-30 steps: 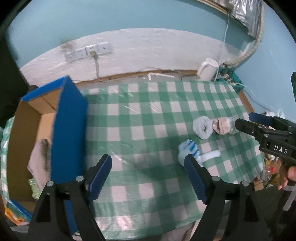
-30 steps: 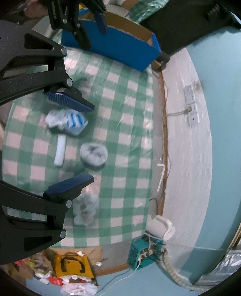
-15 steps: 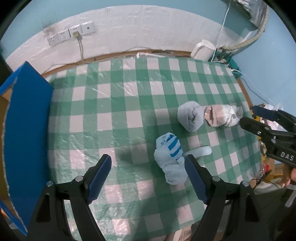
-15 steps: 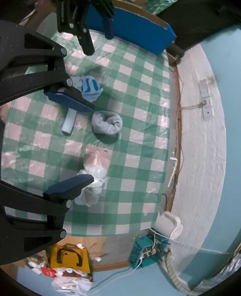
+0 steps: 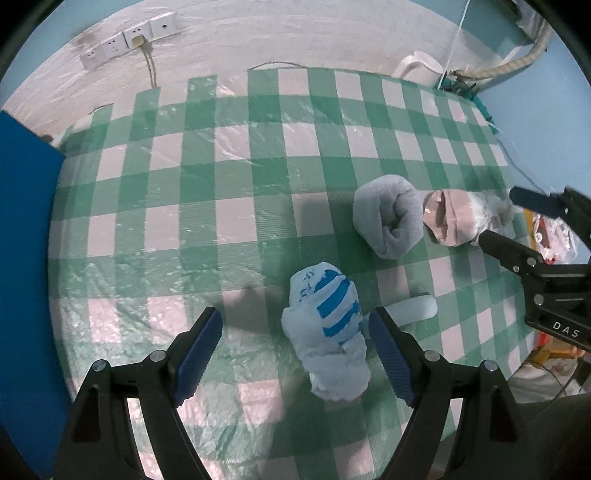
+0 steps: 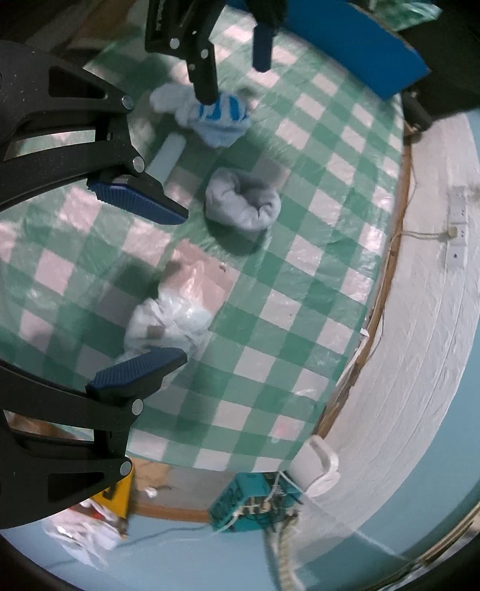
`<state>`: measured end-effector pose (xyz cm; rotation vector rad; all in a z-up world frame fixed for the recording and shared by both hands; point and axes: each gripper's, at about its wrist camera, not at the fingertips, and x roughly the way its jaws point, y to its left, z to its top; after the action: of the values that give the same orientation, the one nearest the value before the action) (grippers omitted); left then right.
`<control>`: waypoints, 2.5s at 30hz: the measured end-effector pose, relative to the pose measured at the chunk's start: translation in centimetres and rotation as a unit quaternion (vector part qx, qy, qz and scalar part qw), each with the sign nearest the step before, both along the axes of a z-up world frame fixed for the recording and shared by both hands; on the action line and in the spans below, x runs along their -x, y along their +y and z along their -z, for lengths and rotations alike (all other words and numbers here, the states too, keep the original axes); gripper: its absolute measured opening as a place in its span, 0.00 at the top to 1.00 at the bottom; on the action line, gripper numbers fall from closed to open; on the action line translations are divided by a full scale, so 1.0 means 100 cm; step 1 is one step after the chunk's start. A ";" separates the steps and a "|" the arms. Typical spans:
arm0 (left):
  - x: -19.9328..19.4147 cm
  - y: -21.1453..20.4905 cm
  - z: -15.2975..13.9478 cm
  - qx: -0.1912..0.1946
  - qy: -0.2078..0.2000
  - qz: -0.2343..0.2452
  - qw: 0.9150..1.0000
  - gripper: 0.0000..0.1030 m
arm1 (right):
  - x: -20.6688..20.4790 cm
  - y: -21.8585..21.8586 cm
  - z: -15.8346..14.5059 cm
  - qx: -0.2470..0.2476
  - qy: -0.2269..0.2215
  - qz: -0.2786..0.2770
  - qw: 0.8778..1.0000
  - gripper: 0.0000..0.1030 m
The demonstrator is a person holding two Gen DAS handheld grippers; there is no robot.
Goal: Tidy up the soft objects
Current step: 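Grasp the striped sock with the left gripper while the right gripper grasps the pink cloth bundle, then lift the striped sock and pink cloth bundle and carry both toward the box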
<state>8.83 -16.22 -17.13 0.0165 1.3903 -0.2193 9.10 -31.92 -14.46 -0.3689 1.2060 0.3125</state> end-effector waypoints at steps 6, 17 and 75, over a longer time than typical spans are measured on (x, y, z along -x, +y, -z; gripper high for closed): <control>-0.001 -0.007 0.014 -0.004 0.013 0.006 1.000 0.20 | -0.005 0.002 0.015 0.032 -0.014 -0.042 0.999 0.33; -0.001 -0.002 0.033 0.003 0.022 0.024 0.999 0.30 | -0.013 0.009 0.042 0.069 -0.008 -0.083 0.994 0.33; 0.036 0.090 -0.088 -0.067 -0.132 -0.034 0.988 0.59 | 0.031 0.056 -0.058 -0.129 -0.030 0.034 0.991 0.92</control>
<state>5.21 -7.17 -8.30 0.1055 1.1365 -0.0633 6.03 -26.33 -8.62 -0.1117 1.1009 0.3895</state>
